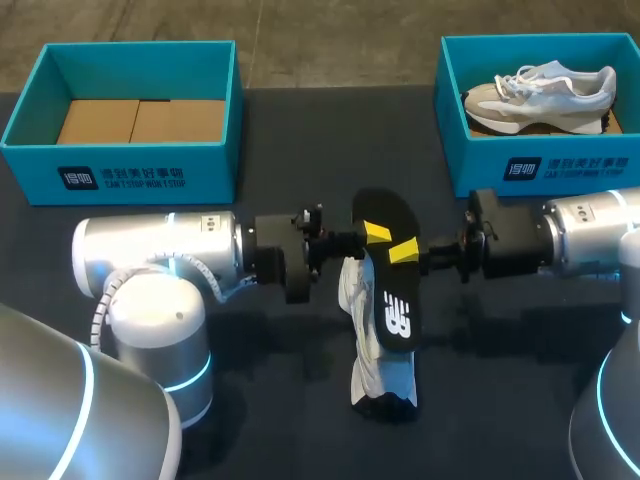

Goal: Take the shoe out of the shoebox, open the shoe tongue, remove and reinsert the insole, then place the shoe into the shoebox

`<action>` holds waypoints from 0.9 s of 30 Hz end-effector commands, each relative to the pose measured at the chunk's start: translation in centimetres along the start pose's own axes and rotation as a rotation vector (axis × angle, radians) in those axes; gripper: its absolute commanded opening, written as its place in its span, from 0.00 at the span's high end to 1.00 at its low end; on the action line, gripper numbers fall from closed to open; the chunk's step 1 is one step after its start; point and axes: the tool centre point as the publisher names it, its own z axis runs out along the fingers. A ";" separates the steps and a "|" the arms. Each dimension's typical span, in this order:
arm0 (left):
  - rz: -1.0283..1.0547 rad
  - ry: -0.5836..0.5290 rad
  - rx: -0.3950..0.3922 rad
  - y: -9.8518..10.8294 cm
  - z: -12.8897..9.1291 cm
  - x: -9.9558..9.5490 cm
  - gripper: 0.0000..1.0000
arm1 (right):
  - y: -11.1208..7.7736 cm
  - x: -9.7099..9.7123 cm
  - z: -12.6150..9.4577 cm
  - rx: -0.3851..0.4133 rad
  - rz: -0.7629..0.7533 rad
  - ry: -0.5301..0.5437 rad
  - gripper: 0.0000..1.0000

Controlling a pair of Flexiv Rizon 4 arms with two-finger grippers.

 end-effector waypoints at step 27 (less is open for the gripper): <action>-0.143 0.154 0.087 -4.7 -5.9 -0.5 1.00 | -1.8 -0.9 -8.0 0.032 -0.188 -0.302 0.00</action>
